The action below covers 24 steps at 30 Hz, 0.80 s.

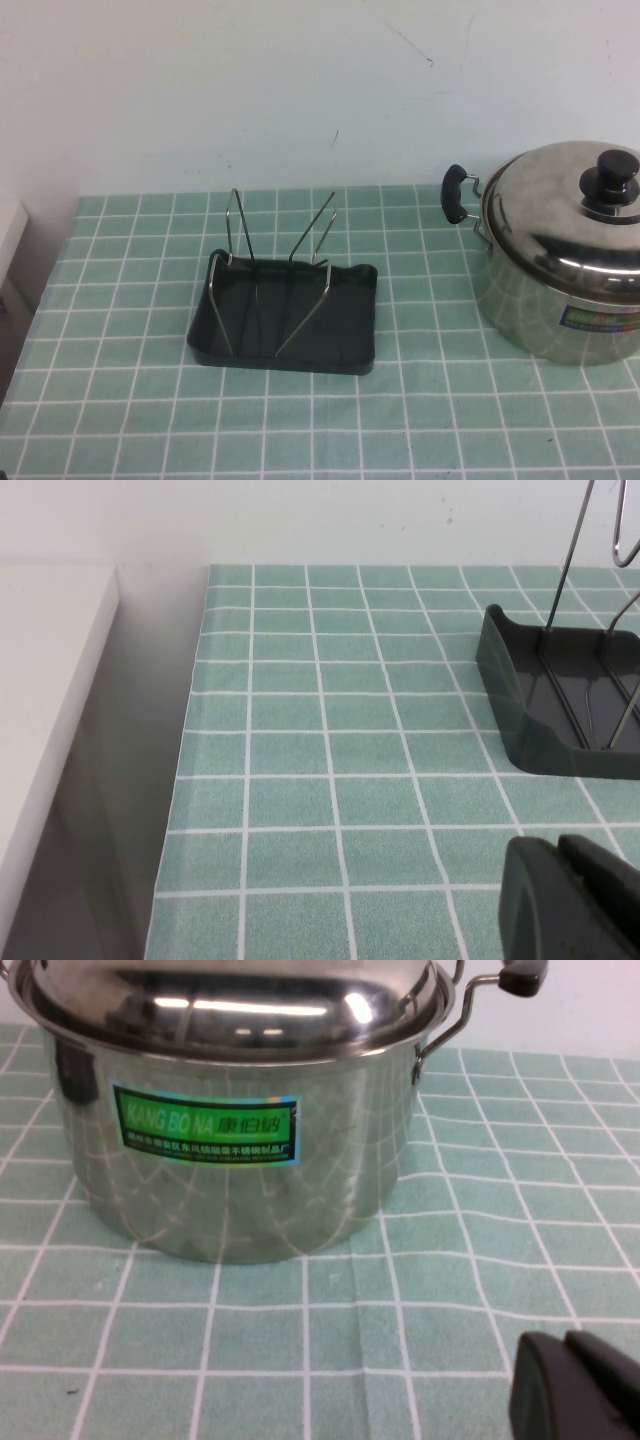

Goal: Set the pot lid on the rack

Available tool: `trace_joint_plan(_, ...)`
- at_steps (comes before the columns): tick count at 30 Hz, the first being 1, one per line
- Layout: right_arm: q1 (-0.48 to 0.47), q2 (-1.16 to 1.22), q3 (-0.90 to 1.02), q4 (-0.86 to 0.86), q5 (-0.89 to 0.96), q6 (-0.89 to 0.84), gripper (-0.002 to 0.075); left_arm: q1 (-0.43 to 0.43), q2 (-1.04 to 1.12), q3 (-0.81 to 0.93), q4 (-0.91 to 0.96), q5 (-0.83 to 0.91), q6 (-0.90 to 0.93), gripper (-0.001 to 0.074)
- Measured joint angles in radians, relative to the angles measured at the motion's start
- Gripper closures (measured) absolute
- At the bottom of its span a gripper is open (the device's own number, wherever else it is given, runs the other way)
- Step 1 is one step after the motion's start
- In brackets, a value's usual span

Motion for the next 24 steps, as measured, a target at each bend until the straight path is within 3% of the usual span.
trace_joint_plan(24, 0.000, 0.000, 0.000, 0.000, 0.000, 0.000, 0.0727, 0.000, 0.000, -0.002, 0.012, 0.000, 0.000, 0.0738)
